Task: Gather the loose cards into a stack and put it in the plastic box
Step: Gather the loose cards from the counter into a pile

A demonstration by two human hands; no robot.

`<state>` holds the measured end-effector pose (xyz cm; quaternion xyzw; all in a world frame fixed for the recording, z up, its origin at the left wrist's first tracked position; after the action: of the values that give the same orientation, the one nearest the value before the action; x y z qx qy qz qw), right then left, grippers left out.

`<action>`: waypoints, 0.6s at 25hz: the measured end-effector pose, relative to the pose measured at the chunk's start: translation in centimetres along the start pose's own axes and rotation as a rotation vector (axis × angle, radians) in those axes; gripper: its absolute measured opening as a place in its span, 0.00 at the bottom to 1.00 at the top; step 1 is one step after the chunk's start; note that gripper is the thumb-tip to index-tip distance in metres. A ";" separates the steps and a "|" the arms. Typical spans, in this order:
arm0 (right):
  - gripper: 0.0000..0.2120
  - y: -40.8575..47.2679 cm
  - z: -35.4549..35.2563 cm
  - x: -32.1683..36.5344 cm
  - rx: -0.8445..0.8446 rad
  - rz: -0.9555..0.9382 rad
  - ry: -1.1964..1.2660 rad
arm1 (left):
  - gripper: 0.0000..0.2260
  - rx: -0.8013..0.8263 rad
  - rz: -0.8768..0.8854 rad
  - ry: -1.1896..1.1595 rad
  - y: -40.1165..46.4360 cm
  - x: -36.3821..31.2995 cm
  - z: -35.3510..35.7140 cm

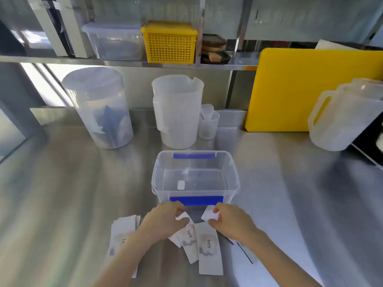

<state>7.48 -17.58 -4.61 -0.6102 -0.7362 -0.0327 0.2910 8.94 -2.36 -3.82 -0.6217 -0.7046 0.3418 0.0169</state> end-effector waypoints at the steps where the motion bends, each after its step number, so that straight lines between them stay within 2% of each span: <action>1: 0.18 -0.4 0.7 -0.2 0.013 0.025 -0.035 | 0.19 0.045 -0.011 0.002 -0.2 0.2 1.3; 4: 0.18 -0.9 3.2 -1.2 -0.004 0.053 -0.048 | 0.19 0.104 -0.033 -0.041 -0.1 1.1 5.4; 11: 0.32 -0.8 6.9 -2.5 0.003 0.142 -0.067 | 0.21 0.055 -0.099 -0.185 1.0 2.0 9.4; 13: 0.31 -0.8 7.1 -2.8 -0.037 0.154 -0.018 | 0.19 0.063 -0.094 -0.223 0.9 2.0 9.9; 15: 0.22 -0.9 7.1 -3.1 -0.084 0.143 0.132 | 0.18 0.055 -0.095 -0.259 0.7 2.0 10.0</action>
<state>4.13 -17.62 -11.68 -0.6692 -0.6681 -0.0829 0.3146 4.57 -5.16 -12.63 -0.5375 -0.7199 0.4372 -0.0411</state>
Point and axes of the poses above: each hand's wrist, its own y-axis towards the middle knuckle, its own z-axis out of the palm, x = y × z, the point moved 10 cm from there along y, towards the middle knuckle, and after that the axes turned 15 degrees about -z, right-handed, at the moved point
